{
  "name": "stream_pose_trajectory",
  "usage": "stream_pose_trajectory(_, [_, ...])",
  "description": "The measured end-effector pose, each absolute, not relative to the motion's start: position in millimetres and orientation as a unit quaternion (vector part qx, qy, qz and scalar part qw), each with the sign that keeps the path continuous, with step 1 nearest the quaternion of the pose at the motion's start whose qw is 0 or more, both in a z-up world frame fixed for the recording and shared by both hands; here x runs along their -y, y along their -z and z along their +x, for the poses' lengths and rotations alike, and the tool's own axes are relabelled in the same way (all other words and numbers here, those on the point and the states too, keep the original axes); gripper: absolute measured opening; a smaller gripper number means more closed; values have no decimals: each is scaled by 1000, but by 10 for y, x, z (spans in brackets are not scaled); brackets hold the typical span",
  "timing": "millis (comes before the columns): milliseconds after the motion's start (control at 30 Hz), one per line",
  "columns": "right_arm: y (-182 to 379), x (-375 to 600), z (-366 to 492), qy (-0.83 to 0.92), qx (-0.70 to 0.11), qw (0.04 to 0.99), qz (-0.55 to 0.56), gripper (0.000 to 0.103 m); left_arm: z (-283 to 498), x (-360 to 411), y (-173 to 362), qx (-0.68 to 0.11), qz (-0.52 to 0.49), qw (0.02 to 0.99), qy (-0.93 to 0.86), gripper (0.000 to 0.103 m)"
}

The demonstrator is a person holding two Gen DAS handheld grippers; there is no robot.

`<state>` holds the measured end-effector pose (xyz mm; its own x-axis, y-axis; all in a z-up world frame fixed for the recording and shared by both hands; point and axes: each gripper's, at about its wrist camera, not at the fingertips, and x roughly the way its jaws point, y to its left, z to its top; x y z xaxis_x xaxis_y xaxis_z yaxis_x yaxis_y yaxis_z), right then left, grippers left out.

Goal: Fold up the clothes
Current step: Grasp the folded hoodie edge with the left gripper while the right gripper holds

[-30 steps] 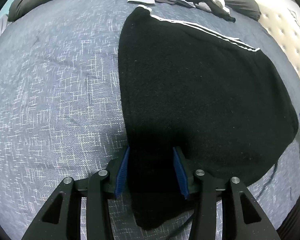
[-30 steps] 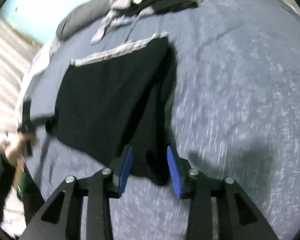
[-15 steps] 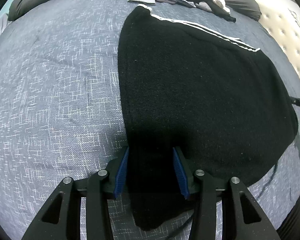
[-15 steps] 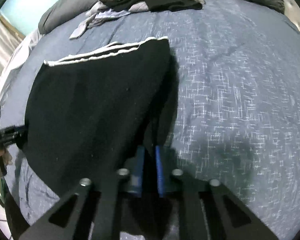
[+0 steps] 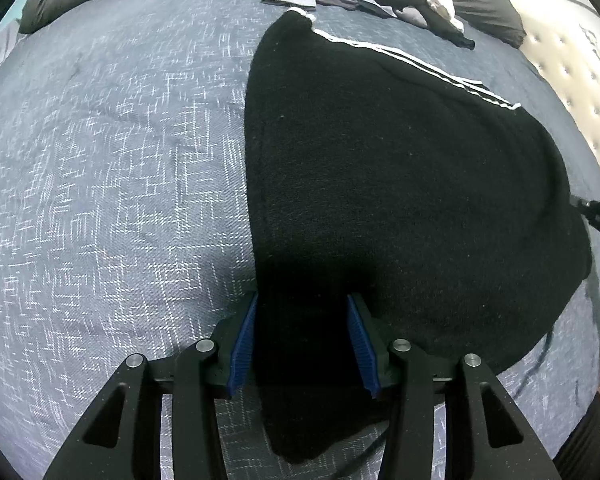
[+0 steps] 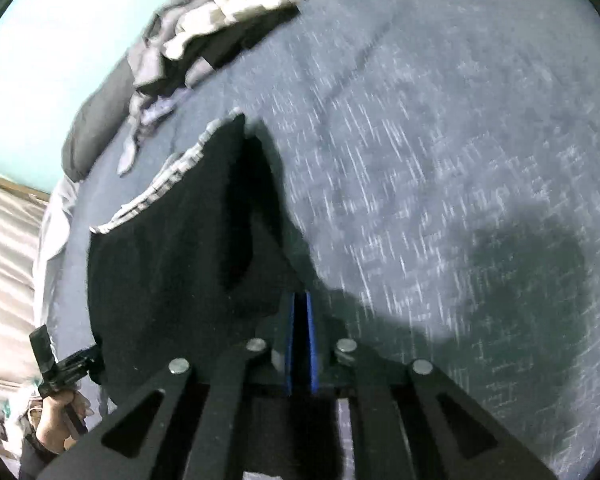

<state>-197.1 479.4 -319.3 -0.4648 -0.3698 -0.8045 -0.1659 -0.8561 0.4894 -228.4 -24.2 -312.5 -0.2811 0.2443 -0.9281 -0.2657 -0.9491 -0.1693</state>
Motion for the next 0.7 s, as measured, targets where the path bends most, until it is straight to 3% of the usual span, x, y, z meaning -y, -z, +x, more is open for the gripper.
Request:
stream_pose_trajectory(67, [3092,-4829,-1993,827,258,59,496,14,-2301,235,3094,-8,-578,163,-799,49])
stream_pose_trajectory(133, [3033,-4858,-2041,833,263,58,483,44,-2328,242,3008,-3,-571,165,-804,49])
stream_pose_trajectory(200, [2995,-4845,-2130,836,255,60,482,44,-2576,355,2936,9,-560,164,-812,49])
stream_pose_trajectory(300, [3007,-4728,-2258,837,228,63,493,44,-2805,571,2982,19,-551,160,-819,60])
stream_pose_trajectory(467, [3153,-4480,-2361,834,187,74,515,44,-2859,224,2961,33,-545,161,-822,60])
stream_pose_trajectory(567, [3198,-4397,-2382,832,183,91,515,41,-2877,354,2802,31,-541,164,-824,60])
stream_pose_trajectory(667, [3220,-4347,-2393,832,175,106,516,14,-3053,285,2893,43,-544,171,-820,60])
stream_pose_trajectory(700, [3222,-4345,-2401,832,174,106,516,7,-3107,262,2924,47,-545,174,-819,55])
